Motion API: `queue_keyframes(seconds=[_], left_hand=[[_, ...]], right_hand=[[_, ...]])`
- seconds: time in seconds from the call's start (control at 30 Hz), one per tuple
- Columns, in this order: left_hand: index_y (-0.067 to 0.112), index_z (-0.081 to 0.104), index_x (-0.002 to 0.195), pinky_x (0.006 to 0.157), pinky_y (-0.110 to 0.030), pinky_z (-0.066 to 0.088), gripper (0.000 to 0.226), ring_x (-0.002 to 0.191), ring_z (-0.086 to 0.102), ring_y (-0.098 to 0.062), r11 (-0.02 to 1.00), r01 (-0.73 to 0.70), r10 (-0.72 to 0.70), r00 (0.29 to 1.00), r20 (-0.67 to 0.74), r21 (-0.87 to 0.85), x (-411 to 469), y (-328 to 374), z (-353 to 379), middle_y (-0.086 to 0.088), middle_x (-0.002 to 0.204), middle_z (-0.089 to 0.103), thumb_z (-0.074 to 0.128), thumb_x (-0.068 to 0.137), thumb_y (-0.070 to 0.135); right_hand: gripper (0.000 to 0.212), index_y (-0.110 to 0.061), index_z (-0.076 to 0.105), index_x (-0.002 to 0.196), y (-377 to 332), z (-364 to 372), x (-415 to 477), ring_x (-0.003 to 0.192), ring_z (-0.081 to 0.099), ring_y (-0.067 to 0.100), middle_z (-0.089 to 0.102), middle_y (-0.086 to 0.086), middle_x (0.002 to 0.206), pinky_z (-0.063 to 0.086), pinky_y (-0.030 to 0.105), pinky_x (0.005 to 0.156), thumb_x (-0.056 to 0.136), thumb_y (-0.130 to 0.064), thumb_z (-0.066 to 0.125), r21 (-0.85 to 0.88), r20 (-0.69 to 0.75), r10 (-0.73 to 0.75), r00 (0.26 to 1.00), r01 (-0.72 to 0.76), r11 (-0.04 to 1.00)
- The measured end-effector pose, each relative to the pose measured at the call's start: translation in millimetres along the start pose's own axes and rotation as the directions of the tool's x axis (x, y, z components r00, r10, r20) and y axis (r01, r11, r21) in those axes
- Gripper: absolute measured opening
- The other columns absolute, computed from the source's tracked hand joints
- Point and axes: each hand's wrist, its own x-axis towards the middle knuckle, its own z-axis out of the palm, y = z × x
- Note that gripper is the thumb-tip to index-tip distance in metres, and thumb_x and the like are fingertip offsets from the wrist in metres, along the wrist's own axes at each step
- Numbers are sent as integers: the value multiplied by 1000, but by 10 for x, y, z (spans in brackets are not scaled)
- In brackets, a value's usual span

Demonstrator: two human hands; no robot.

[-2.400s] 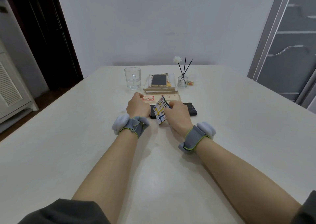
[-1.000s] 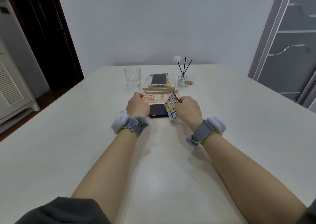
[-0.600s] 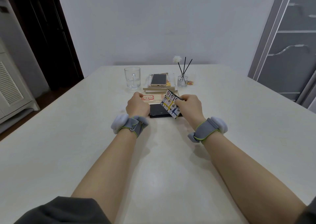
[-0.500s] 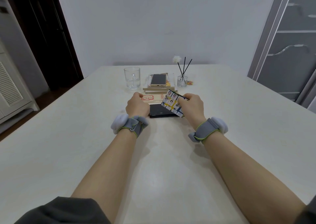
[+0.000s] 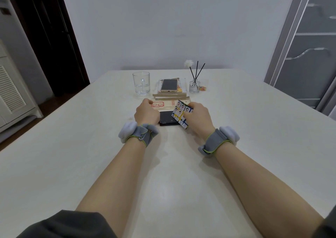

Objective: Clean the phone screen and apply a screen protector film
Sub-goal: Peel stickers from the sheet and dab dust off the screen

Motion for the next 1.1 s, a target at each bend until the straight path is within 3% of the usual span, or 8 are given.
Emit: queue_keyframes(seconds=[0.13, 0.27, 0.33, 0.43, 0.53, 0.7, 1.0, 1.1], left_hand=[[16, 50, 126, 94, -34, 42, 42, 116, 54, -30, 1000, -5, 5, 1000, -1, -1, -4, -3, 3, -10, 125, 61, 42, 87, 2], [16, 51, 126, 95, -34, 41, 43, 118, 53, -29, 1000, -8, 8, 1000, -10, 2, -7, 1, 5, -9, 125, 61, 42, 87, 2], [15, 51, 126, 96, -34, 40, 43, 120, 52, -29, 1000, -13, 13, 1000, -16, 8, -11, -2, 5, -9, 126, 61, 42, 86, 1], [15, 51, 126, 95, -33, 40, 43, 119, 52, -29, 1000, -17, 17, 1000, -14, 11, -9, -5, 4, -9, 126, 60, 42, 86, 1], [15, 51, 127, 96, -34, 40, 43, 120, 52, -29, 1000, -18, 18, 1000, -10, 13, -9, -3, 1, -9, 125, 61, 42, 86, 2], [16, 51, 127, 96, -33, 40, 42, 120, 52, -29, 1000, -17, 17, 1000, -12, 16, -10, -2, -3, -9, 126, 60, 43, 87, 3], [15, 51, 127, 96, -34, 41, 42, 119, 52, -29, 1000, -19, 19, 1000, -13, 20, -5, -5, 2, -10, 125, 61, 43, 88, 3], [15, 51, 127, 96, -34, 41, 42, 119, 53, -29, 1000, -17, 17, 1000, -12, 14, 0, -4, 4, -10, 125, 61, 43, 87, 3]], right_hand=[[23, -9, 61, 105, 40, -17, 2, 96, 63, 32, 66, 13, 110, 55, 40, 80, 86, -8, 47, -14, -6, 60, 998, -60, 998], [15, -9, 60, 97, -26, 72, -48, 87, 61, 28, 67, 13, 105, 51, 32, 63, 88, -10, 48, -15, 56, -6, 998, 7, 1000], [16, -8, 61, 98, -54, 97, -58, 91, 62, 30, 67, 13, 106, 54, 39, 70, 89, -11, 48, 1, 73, -34, 997, 34, 999], [17, -8, 62, 96, -42, 54, -50, 87, 62, 30, 68, 13, 102, 52, 36, 67, 87, -9, 48, 29, 39, -3, 999, 2, 1000], [21, -7, 63, 99, -4, 3, -36, 90, 64, 31, 68, 13, 102, 56, 41, 76, 84, -7, 47, 36, 10, 32, 999, -32, 999], [20, -11, 66, 97, -28, 17, -65, 86, 66, 29, 67, 8, 91, 55, 38, 72, 84, -7, 51, 104, 71, 6, 997, -13, 994], [19, -10, 69, 92, 25, -44, -41, 85, 69, 33, 72, 14, 94, 58, 47, 77, 80, -7, 55, 171, 102, 16, 995, -34, 985], [19, -8, 69, 92, 35, -38, -34, 86, 68, 34, 72, 15, 93, 58, 47, 77, 80, -7, 54, 179, 53, 27, 998, -36, 983]])
